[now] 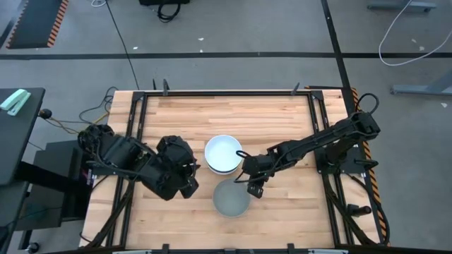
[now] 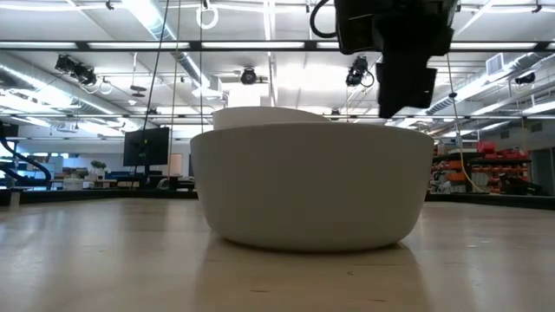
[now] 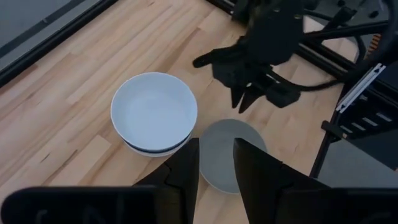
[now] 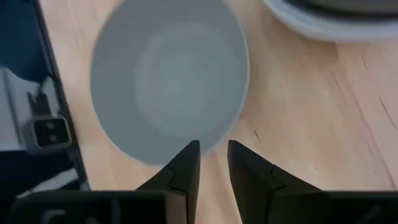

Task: Nest bowls inside each other
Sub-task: Stack the light gray bowl on top of the white bowl

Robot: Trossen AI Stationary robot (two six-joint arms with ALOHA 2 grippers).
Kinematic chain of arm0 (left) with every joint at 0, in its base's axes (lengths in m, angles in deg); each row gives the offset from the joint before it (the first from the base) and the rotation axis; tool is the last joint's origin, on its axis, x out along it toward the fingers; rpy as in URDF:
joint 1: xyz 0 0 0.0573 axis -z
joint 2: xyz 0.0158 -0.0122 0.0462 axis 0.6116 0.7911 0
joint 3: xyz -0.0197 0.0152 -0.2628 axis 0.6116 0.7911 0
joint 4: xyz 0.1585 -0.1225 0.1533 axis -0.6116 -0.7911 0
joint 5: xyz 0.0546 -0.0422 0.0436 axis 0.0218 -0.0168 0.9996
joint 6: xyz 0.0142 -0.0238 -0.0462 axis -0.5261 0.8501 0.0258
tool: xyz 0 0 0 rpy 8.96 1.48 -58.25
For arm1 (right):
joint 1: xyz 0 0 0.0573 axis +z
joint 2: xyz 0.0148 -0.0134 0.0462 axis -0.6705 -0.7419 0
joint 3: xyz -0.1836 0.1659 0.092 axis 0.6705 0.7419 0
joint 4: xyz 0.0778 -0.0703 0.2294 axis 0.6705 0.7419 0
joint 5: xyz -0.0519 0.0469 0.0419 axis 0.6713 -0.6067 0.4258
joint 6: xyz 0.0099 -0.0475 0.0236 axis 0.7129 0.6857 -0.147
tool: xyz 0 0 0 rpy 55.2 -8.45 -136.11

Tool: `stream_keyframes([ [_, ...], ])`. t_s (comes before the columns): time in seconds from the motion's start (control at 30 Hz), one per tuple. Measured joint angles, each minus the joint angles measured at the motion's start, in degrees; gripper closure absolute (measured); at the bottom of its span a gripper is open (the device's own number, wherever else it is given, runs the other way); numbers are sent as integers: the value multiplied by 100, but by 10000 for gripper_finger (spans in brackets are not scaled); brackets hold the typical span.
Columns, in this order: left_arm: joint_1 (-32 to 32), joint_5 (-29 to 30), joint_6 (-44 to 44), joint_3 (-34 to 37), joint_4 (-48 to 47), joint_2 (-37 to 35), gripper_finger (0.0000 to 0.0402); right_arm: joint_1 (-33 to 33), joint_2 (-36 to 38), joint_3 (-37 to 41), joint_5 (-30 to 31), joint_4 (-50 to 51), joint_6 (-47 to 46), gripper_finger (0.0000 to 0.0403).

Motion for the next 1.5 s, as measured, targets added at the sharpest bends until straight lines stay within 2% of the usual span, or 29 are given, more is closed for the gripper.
stream_keyframes([
  [0.2, 169, 213, 180, 0, 0, 2, 294, -57, 0, 27, -66, -133, -159, 309],
  [0.7, 203, 229, 568, 0, 24, 4, 294, -90, 2, 251, -59, -387, -340, 310],
  [0.93, 205, 229, 583, 0, 26, 7, 294, -76, 2, 636, -73, -892, -585, 310],
  [1.5, 205, 282, 585, 2, 34, 8, 294, 51, -96, 689, -42, -1117, -585, 310],
])
